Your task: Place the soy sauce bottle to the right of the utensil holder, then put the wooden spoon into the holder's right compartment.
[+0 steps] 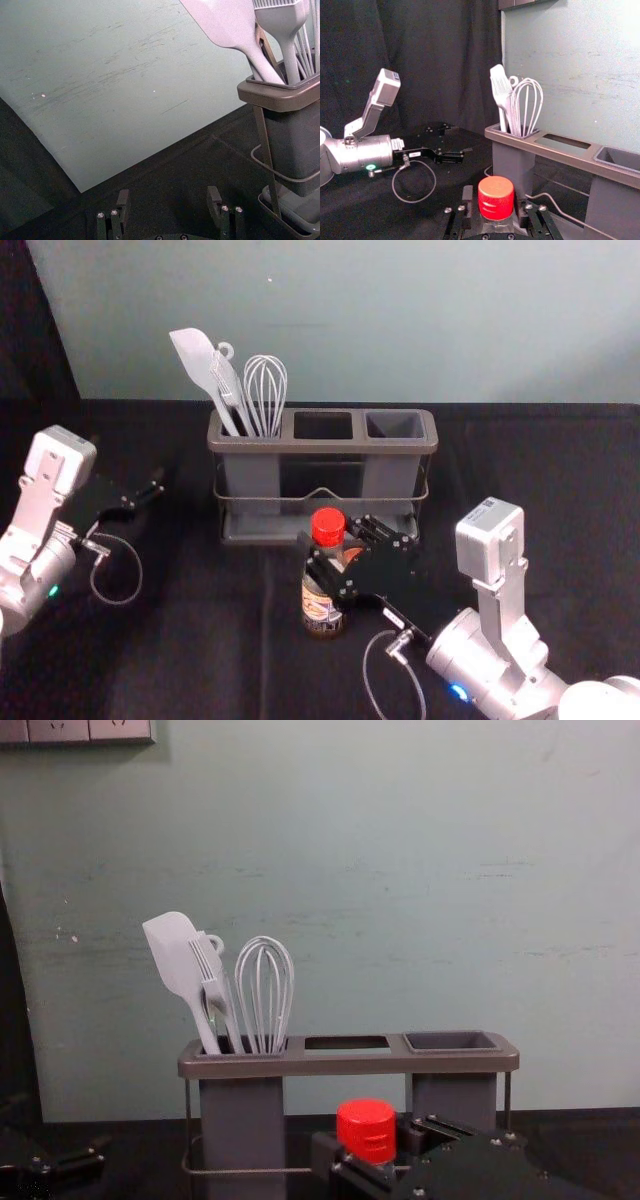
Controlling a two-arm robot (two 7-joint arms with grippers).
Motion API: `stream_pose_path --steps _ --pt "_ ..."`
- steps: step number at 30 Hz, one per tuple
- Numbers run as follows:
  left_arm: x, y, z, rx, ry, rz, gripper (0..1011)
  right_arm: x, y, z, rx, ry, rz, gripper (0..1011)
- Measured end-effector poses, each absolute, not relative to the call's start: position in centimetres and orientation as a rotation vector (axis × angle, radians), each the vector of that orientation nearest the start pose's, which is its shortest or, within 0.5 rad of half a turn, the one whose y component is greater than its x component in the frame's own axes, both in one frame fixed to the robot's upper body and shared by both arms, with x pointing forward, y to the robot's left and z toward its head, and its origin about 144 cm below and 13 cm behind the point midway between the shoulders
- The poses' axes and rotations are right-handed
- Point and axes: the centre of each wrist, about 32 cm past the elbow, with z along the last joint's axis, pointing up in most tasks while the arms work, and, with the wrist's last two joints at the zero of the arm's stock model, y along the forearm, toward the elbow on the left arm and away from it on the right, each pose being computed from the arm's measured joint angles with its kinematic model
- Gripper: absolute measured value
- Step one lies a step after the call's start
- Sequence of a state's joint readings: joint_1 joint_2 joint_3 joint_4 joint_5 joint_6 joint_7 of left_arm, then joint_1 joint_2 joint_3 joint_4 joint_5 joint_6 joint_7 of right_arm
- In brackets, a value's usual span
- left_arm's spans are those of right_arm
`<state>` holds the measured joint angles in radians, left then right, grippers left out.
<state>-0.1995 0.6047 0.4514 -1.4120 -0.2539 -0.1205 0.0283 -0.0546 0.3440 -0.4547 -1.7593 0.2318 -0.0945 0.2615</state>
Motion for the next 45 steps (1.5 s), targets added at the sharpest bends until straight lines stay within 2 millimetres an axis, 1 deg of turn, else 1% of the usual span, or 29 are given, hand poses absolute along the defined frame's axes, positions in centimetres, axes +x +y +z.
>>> stream_pose_path --steps 1,3,4,5,19,26,34,39,40,45 --pt "48.9 31.0 114.0 0.304 -0.285 1.248 1000 40.7 -17.4 115.4 0.030 -0.091 -0.817 517" --pt "48.9 31.0 114.0 0.305 -0.285 1.248 1000 40.7 -17.4 115.4 0.031 -0.092 -0.818 453" --pt "48.9 31.0 114.0 0.304 -0.285 1.248 1000 40.6 -17.4 115.4 0.030 -0.094 -0.818 399" --pt "48.9 31.0 114.0 0.304 -0.285 1.248 1000 40.6 -17.4 115.5 0.031 -0.095 -0.818 386" --pt "48.9 31.0 114.0 0.304 -0.285 1.248 1000 39.9 -17.7 116.3 0.054 -0.114 -0.809 382" --pt "48.9 31.0 114.0 0.305 -0.285 1.248 1000 39.2 -18.4 117.1 0.071 -0.134 -0.811 382" --pt "48.9 31.0 114.0 0.304 -0.285 1.248 1000 38.2 -20.5 117.9 0.078 -0.156 -0.843 382" --pt "48.9 31.0 114.0 0.304 -0.285 1.248 1000 37.7 -22.1 118.1 0.076 -0.156 -0.880 382" --pt "48.9 31.0 114.0 0.304 -0.285 1.248 1000 37.7 -22.1 118.1 0.076 -0.156 -0.880 382" --pt "48.9 31.0 114.0 0.304 -0.285 1.248 1000 37.5 -23.8 118.2 0.066 -0.160 -0.928 382"
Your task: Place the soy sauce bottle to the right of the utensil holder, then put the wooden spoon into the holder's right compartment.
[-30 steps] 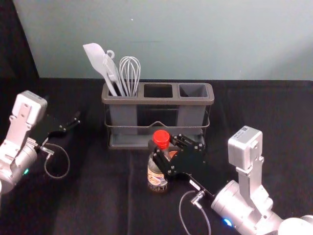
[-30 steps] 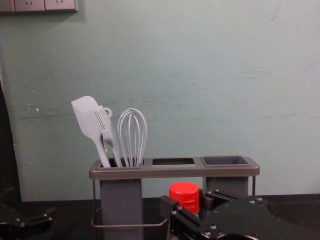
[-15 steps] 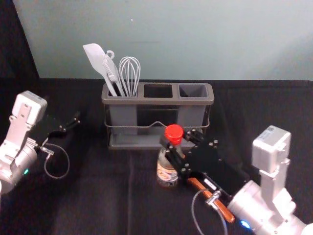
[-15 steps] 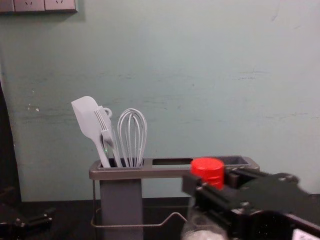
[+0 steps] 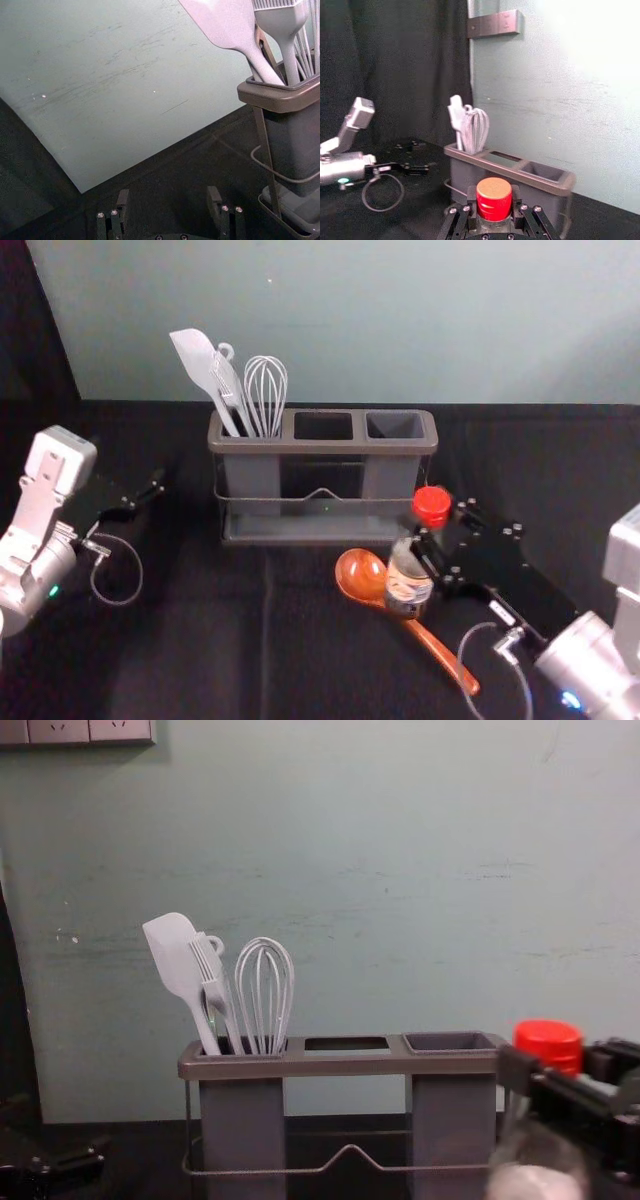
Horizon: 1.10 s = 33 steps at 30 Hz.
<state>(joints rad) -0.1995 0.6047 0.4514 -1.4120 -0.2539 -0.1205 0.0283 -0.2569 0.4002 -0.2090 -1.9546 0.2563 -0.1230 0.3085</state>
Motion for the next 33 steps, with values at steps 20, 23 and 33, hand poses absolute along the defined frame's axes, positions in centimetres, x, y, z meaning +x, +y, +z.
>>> stream_pose_path --steps 20,23,33 --pt "48.9 31.0 114.0 0.304 -0.285 1.248 1000 38.6 -27.4 118.2 0.032 -0.168 -1.051 382" --pt "48.9 31.0 114.0 0.304 -0.285 1.248 1000 39.1 -27.9 118.1 0.025 -0.165 -1.066 382" --pt "48.9 31.0 114.0 0.304 -0.285 1.248 1000 42.1 -30.0 117.7 0.010 -0.173 -1.050 382"
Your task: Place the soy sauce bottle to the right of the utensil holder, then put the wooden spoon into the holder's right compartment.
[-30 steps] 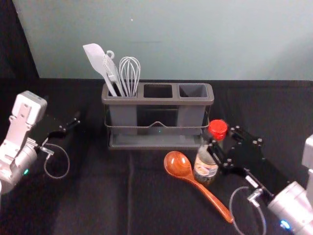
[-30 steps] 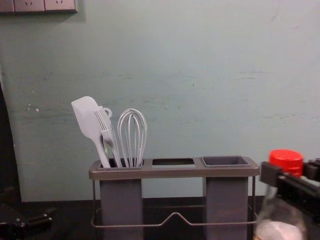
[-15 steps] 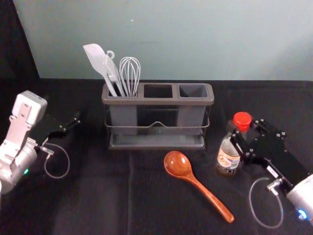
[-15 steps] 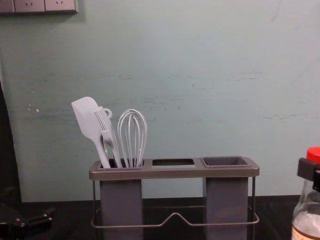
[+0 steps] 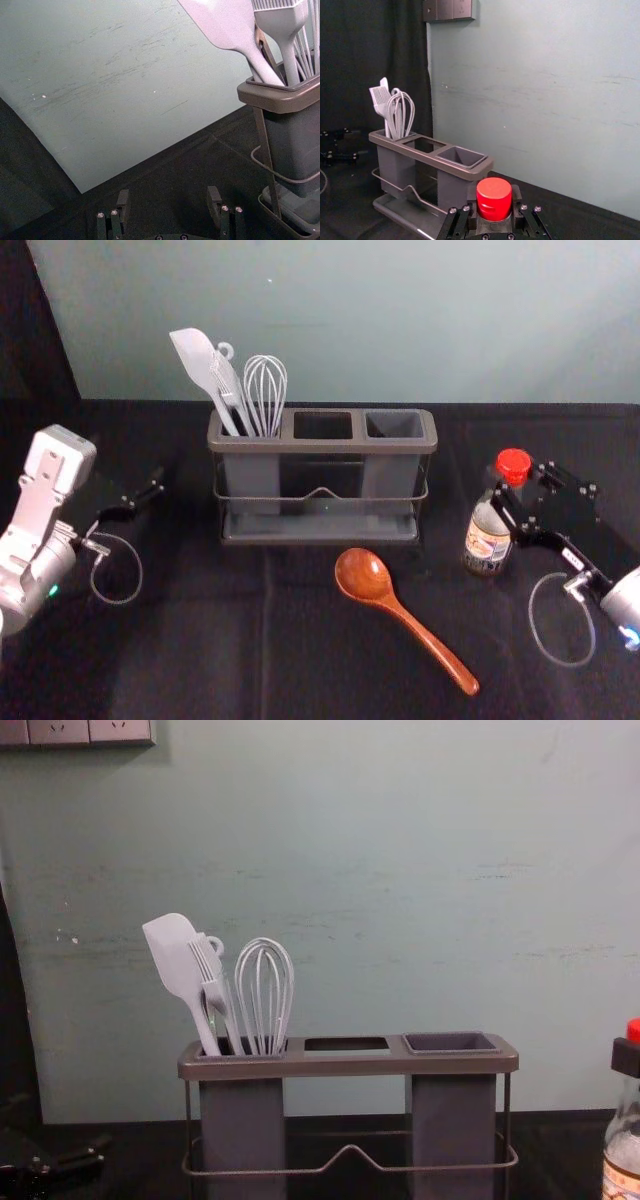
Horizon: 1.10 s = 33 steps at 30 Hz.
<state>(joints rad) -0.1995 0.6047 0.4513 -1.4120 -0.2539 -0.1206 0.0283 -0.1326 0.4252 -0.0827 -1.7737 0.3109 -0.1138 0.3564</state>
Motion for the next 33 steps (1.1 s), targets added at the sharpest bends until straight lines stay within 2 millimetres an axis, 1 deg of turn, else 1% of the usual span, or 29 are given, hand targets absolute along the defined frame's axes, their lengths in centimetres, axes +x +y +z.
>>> stream_pose_path --steps 1,5,8,10,11,17,24,33 --pt "48.9 31.0 114.0 0.304 -0.285 1.248 1000 42.8 -30.3 117.6 0.010 -0.179 -1.035 383" --pt "48.9 31.0 114.0 0.304 -0.285 1.248 1000 44.2 -30.9 117.4 0.014 -0.182 -1.018 382" --pt "48.9 31.0 114.0 0.304 -0.285 1.248 1000 46.1 -31.3 117.1 0.027 -0.167 -1.006 382" --pt "48.9 31.0 114.0 0.304 -0.285 1.248 1000 47.1 -31.4 117.1 0.030 -0.160 -1.000 382" --pt "48.9 31.0 114.0 0.304 -0.285 1.248 1000 47.1 -31.4 117.1 0.030 -0.160 -1.000 382" --pt "48.9 31.0 114.0 0.304 -0.285 1.248 1000 49.5 -31.0 116.6 0.031 -0.136 -0.992 383" --pt "48.9 31.0 114.0 0.304 -0.285 1.248 1001 50.7 -30.7 116.0 0.040 -0.120 -0.992 382" --pt "48.9 31.0 114.0 0.304 -0.285 1.248 1000 51.1 -30.4 115.7 0.053 -0.115 -0.988 382"
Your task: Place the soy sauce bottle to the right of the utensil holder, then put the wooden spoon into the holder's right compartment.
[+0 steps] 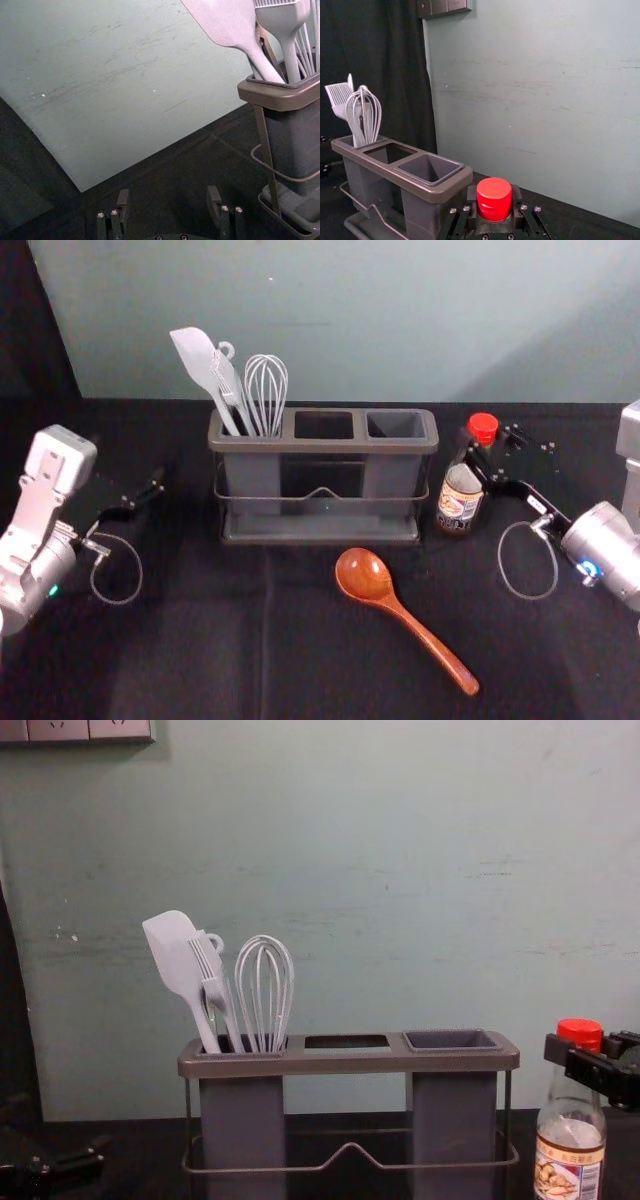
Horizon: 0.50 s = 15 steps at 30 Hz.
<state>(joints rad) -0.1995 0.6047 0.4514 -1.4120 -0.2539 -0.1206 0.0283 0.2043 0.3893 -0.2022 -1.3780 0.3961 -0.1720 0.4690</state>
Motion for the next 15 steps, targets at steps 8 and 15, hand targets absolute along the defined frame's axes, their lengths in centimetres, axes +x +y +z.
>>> stream_pose_path --steps 8,15 --pt "48.86 30.96 113.98 0.304 -0.285 1.248 1000 51.25 -30.30 115.51 0.056 -0.113 -0.985 382" --pt "48.86 30.97 113.98 0.304 -0.285 1.248 1000 51.25 -30.21 115.42 0.053 -0.113 -0.984 382"
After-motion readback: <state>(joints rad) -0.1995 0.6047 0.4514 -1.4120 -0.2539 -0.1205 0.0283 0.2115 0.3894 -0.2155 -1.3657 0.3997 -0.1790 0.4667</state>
